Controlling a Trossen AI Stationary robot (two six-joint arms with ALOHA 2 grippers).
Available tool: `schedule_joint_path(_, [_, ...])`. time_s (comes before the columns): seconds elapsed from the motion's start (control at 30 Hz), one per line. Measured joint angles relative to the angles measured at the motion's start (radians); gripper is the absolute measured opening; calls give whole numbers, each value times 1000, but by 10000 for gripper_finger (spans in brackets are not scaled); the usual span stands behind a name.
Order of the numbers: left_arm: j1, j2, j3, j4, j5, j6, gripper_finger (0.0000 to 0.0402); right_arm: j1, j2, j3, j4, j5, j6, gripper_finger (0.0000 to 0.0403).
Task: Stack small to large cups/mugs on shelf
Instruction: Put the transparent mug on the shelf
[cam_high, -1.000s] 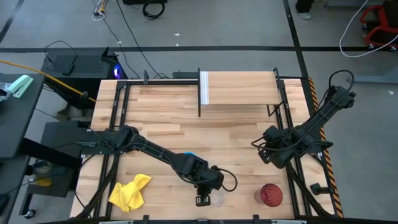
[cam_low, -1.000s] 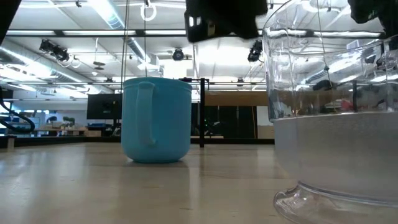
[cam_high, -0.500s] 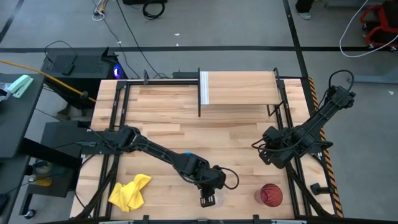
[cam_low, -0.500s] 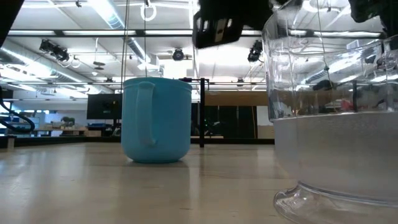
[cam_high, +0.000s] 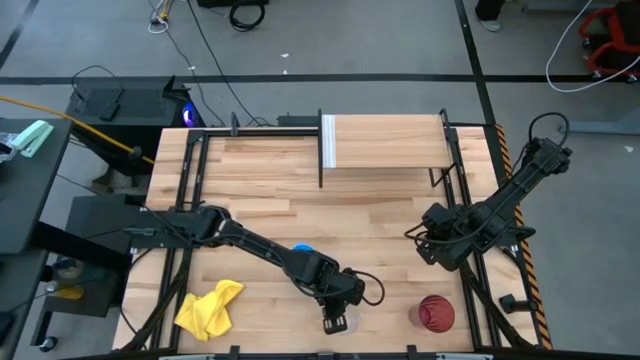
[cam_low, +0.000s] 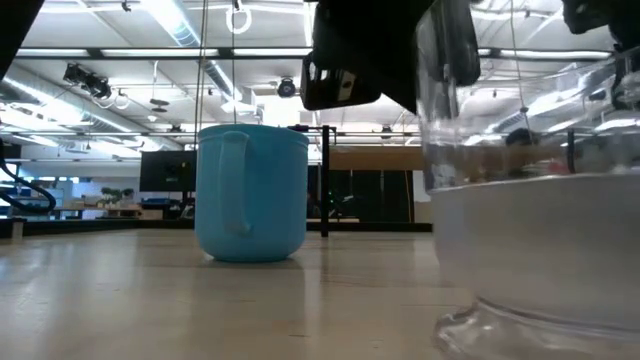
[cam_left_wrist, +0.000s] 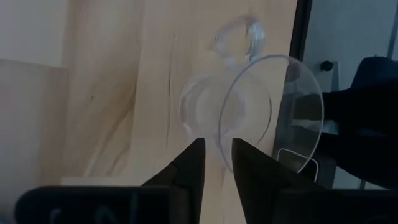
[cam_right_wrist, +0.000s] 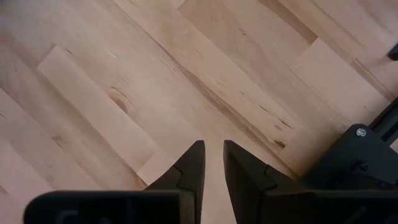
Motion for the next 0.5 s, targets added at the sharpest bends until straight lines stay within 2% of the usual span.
schedule_joint_path(0.27, [13,0,0,0,-6,-19,64,0,0,0,1,10,0,66])
schedule_joint_path(0.5, [45,0,0,-21,-11,16,9,0,0,0,2,11,0,66])
